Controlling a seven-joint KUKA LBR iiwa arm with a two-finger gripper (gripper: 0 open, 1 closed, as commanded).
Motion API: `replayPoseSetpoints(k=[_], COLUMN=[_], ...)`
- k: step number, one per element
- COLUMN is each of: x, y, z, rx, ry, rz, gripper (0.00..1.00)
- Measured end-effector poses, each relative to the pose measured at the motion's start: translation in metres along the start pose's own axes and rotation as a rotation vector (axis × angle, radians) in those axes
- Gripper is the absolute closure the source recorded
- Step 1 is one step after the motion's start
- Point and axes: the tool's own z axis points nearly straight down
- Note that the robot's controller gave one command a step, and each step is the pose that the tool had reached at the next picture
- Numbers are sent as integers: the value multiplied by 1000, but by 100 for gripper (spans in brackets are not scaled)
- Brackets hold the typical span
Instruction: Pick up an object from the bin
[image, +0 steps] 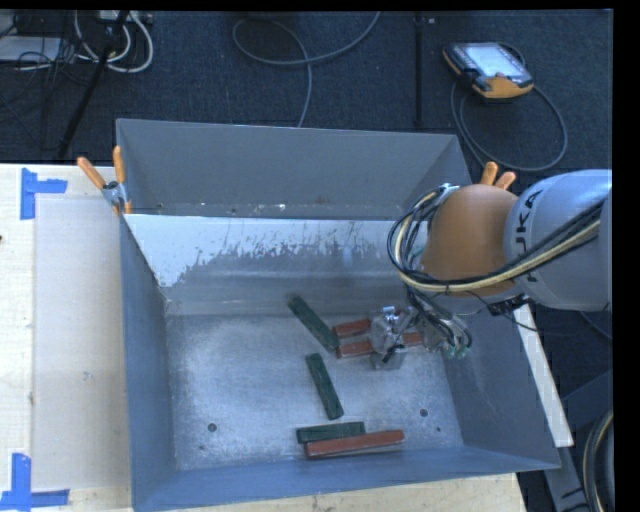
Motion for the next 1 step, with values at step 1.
replayPoseSetpoints(k=[1], x=[3], y=[0], z=[3], rx=[-1], ry=[9], rz=[-2], gripper=[0])
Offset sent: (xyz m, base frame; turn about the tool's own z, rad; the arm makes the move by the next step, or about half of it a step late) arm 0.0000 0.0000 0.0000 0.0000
